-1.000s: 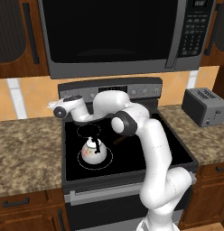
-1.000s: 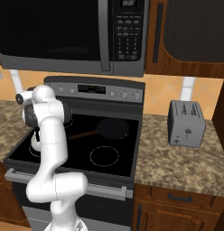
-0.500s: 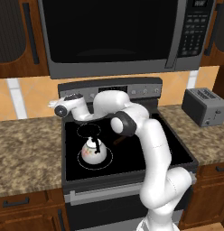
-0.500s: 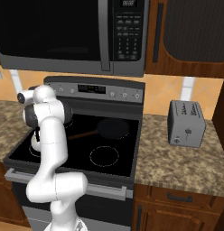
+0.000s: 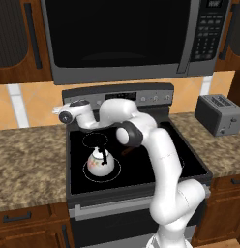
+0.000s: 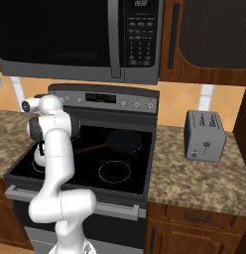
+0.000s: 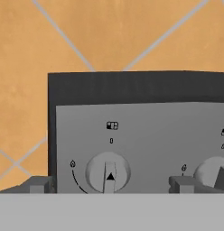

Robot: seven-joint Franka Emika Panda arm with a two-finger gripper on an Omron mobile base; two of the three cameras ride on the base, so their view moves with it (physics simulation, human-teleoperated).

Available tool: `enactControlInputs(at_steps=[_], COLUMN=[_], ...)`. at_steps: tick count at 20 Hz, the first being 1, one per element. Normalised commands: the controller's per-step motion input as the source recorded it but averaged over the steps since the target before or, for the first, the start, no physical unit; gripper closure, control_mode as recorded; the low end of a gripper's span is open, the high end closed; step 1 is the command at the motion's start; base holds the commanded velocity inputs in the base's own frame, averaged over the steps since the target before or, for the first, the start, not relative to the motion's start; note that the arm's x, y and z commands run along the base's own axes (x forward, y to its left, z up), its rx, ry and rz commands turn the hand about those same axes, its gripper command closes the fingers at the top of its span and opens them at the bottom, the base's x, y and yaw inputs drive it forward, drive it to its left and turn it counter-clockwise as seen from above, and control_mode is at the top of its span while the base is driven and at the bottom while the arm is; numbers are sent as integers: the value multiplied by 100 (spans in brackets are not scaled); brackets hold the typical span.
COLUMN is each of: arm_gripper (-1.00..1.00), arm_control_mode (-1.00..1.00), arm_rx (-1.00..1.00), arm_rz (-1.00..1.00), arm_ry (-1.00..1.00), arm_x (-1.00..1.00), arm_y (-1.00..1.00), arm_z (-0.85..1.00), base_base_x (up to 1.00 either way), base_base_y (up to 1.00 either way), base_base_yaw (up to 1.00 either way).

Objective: Pick the kettle from the counter and place it on a stove burner. Then turn the burner on.

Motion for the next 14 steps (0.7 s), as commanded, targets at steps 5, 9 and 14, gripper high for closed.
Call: enactControlInputs(at_steps=[5,9,14], arm_gripper=[-100,-100,100], arm_control_mode=[-100,-100,-100], arm_rx=[0,0,0], arm_rz=[0,0,0], arm_ry=[0,0,0], arm_x=[8,0,0], arm_y=[-1,0,0], arm_z=[-3,0,0], base_base_x=[0,0,0], base_base_y=[0,0,0], base_base_yaw=[0,0,0])
